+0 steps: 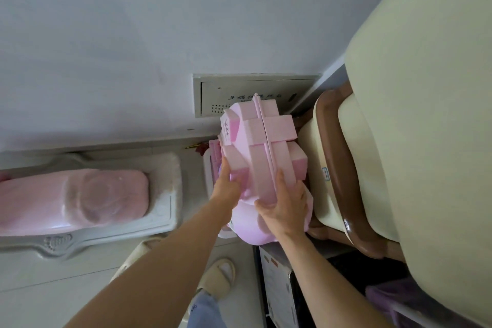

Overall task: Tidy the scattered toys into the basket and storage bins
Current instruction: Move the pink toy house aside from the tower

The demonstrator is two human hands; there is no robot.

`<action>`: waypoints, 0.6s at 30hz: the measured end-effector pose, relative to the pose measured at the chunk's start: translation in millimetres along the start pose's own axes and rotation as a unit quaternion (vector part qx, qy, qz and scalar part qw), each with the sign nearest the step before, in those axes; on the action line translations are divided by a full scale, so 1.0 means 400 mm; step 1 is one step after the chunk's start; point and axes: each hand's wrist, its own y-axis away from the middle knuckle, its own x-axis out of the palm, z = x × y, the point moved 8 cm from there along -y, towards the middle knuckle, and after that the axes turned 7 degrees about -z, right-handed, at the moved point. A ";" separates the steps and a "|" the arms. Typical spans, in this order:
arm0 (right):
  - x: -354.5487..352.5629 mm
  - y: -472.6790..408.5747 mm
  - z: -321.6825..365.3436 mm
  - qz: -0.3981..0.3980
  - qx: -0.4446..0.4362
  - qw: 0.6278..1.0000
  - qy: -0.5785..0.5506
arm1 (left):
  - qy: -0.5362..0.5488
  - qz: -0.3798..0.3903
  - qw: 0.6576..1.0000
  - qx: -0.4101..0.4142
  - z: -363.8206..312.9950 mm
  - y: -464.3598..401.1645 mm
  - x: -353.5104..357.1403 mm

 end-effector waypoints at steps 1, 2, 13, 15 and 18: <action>0.003 0.003 0.001 0.000 0.003 1.000 0.001 | -0.004 0.001 1.000 0.001 -0.004 -0.004 -0.003; 0.004 0.009 0.004 -0.001 0.008 1.000 0.001 | -0.010 0.005 1.000 -0.001 -0.004 -0.008 -0.007; -0.027 0.064 0.037 0.055 0.043 0.995 -0.069 | -0.108 0.054 0.991 0.066 -0.086 0.082 -0.034; -0.069 0.117 0.058 0.014 0.061 0.988 -0.140 | -0.129 0.051 0.986 0.097 -0.126 0.135 -0.071; -0.141 0.201 0.079 -0.044 0.102 0.960 -0.257 | -0.148 0.069 0.978 0.129 -0.198 0.219 -0.120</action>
